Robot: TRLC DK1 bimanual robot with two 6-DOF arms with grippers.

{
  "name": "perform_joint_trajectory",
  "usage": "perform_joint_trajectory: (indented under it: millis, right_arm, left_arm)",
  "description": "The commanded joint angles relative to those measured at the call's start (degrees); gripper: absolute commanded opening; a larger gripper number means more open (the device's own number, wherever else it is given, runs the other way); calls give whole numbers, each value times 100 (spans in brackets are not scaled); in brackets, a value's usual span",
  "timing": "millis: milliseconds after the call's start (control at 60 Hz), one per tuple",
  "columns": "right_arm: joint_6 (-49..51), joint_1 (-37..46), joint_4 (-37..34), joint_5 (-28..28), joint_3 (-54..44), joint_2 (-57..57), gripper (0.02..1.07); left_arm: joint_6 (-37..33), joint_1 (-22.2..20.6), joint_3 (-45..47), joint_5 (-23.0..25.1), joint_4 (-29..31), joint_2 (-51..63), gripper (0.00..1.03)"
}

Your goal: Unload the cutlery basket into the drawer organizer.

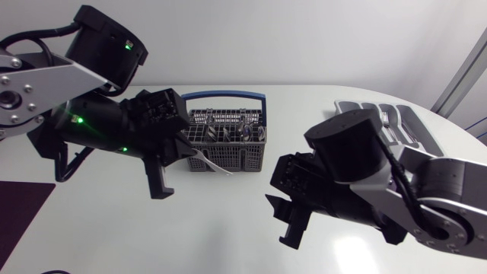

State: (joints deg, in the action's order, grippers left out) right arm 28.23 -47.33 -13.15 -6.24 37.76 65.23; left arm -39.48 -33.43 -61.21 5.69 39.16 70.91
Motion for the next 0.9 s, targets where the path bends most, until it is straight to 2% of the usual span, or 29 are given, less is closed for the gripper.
perform_joint_trajectory:
  millis: [0,83,267,433,550,650,883]
  right_arm:
    - [-230,-92,40,9,-251,-230,59]
    - [-309,-136,40,9,-366,-380,59]
    - [-467,-294,190,9,-568,-635,59]
    - [-511,-373,348,-70,-612,-661,58]
    - [-494,-373,471,-97,-585,-599,52]
    - [-485,-373,568,-105,-568,-529,52]
    - [-441,-417,840,-202,-480,-81,51]
  left_arm:
    - [951,-199,-93,-7,83,151,4]
    - [1435,-331,-137,81,92,291,4]
    - [2463,-401,-304,890,83,775,4]
    - [3105,-410,-488,1558,110,1241,4]
    - [3421,-392,-664,1856,145,1531,4]
    - [3606,-375,-770,1953,145,1680,4]
    - [3878,-304,-1148,2516,312,2102,4]
